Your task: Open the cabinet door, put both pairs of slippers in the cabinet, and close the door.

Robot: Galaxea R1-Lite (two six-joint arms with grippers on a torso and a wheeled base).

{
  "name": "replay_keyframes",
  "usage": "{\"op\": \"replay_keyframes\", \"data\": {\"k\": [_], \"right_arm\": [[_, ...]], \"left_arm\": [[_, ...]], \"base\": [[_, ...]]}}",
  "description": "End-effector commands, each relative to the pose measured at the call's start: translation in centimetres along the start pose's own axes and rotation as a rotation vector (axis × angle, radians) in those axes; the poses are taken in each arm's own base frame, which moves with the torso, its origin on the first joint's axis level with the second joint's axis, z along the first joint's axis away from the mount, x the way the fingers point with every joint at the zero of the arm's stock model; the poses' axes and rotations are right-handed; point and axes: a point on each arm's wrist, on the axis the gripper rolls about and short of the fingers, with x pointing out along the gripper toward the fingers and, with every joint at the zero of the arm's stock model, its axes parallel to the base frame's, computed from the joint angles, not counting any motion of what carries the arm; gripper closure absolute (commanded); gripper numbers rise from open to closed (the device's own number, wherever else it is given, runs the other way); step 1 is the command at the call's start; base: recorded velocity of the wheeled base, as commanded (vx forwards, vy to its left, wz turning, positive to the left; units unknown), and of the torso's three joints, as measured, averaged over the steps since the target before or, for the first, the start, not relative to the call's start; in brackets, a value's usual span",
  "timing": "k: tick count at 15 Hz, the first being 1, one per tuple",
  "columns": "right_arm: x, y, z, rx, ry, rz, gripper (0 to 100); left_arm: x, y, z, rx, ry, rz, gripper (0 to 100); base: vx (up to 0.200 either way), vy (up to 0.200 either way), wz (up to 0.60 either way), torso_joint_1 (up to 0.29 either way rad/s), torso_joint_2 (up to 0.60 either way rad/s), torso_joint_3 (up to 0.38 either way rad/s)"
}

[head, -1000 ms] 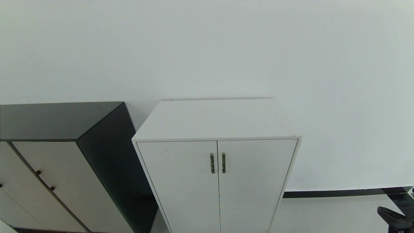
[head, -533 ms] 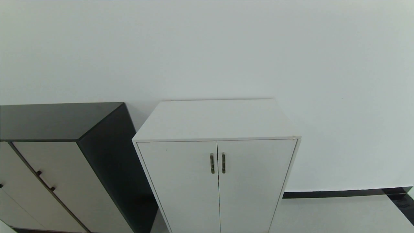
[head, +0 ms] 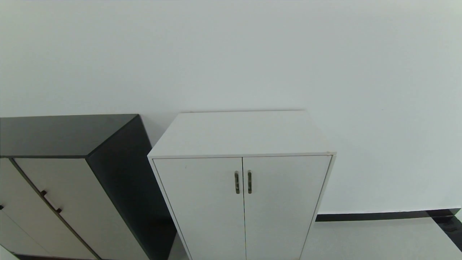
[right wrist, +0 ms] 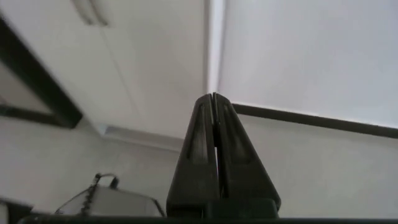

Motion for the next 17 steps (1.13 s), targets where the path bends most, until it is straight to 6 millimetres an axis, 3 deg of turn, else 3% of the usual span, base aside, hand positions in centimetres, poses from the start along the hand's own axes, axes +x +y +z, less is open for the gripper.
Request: {"op": "replay_keyframes", "data": {"k": [1,6,17], "right_arm": [[-0.70,0.13,-0.24,0.020,-0.089,-0.119,100],[-1.65,0.31,-0.71,0.022,-0.223,-0.156,100],[-1.62,0.31,-0.74,0.035,-0.223,-0.152,100]], "left_arm": [[0.00,0.00,0.00,0.000,0.000,0.000,100],[0.00,0.00,0.00,0.000,0.000,0.000,100],[0.00,0.00,0.02,0.006,-0.002,0.002,100]], "base": [[0.000,0.000,0.00,0.000,0.00,0.000],[0.000,0.000,0.00,0.000,0.00,0.000],[0.000,0.000,0.00,0.000,0.00,0.000]]}}
